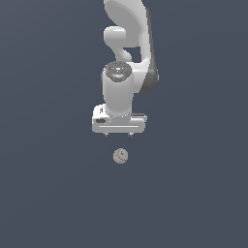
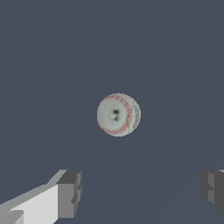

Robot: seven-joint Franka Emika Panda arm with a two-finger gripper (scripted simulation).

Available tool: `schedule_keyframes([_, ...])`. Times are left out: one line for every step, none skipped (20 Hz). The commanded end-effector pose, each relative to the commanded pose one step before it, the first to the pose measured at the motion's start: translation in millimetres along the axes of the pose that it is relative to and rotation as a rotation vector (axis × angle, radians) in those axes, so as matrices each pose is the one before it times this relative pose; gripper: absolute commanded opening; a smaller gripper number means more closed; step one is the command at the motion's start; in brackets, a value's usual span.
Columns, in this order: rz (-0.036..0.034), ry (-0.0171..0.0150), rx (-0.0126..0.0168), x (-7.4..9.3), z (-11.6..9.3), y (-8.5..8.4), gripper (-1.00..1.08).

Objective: Pick up the object and move it to a goal position.

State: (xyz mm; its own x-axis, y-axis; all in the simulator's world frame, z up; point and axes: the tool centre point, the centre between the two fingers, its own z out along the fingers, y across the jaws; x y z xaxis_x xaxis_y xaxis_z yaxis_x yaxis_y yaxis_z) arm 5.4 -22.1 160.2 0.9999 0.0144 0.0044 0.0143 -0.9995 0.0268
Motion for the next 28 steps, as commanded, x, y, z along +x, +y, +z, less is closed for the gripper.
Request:
schedule_keyframes([0.00986,-0.00082,0.00074,0.84,1.64,0.13,1.00])
schedule_keyframes([0.00738,-0.00001,0.00060,0.92,1.00,-0.22,1.00])
schedule_keyframes([0.00890,-0.00002,0.00071,1.10,1.21,-0.25,1.00])
schedule_keyframes([0.01044,-0.00011,0.00083,1.21,1.44,-0.25,1.00])
schedule_keyframes([0.01194,-0.00019,0.00094,1.33,1.67,-0.26,1.00])
schedule_keyframes([0.01340,-0.00024,0.00104,1.46,1.89,-0.29,1.00])
schedule_keyframes([0.01481,-0.00027,0.00113,1.60,2.10,-0.33,1.00])
schedule_keyframes([0.01624,-0.00029,0.00121,1.76,2.31,-0.42,1.00])
schedule_keyframes([0.01768,-0.00031,0.00128,1.91,2.54,-0.49,1.00])
schedule_keyframes([0.01917,-0.00036,0.00135,2.03,2.77,-0.55,1.00])
schedule_keyframes([0.02065,-0.00042,0.00141,2.14,3.02,-0.64,1.00])
schedule_keyframes([0.02213,-0.00046,0.00147,2.26,3.27,-0.72,1.00])
schedule_keyframes([0.02362,-0.00051,0.00151,2.36,3.52,-0.82,1.00])
schedule_keyframes([0.02459,-0.00055,0.00151,2.40,3.71,-0.90,1.00])
schedule_keyframes([0.02334,-0.00054,0.00137,2.23,3.55,-0.90,1.00])
schedule_keyframes([0.02182,-0.00051,0.00123,2.03,3.35,-0.88,1.00])
schedule_keyframes([0.02030,-0.00049,0.00110,1.85,3.15,-0.85,1.00])
schedule_keyframes([0.01878,-0.00046,0.00098,1.67,2.93,-0.82,1.00])
schedule_keyframes([0.01725,-0.00042,0.00087,1.50,2.72,-0.78,1.00])
schedule_keyframes([0.01575,-0.00039,0.00077,1.34,2.50,-0.72,1.00])
schedule_keyframes([0.01423,-0.00035,0.00068,1.19,2.27,-0.67,1.00])
schedule_keyframes([0.01273,-0.00032,0.00059,1.05,2.04,-0.61,1.00])
schedule_keyframes([0.01123,-0.00028,0.00051,0.91,1.81,-0.55,1.00])
schedule_keyframes([0.00973,-0.00024,0.00043,0.77,1.57,-0.48,1.00])
schedule_keyframes([0.00822,-0.00020,0.00036,0.64,1.33,-0.41,1.00])
schedule_keyframes([0.00672,-0.00017,0.00029,0.52,1.09,-0.34,1.00])
schedule_keyframes([0.00525,-0.00013,0.00022,0.41,0.85,-0.25,1.00])
schedule_keyframes([0.00371,-0.00009,0.00015,0.28,0.61,-0.20,1.00])
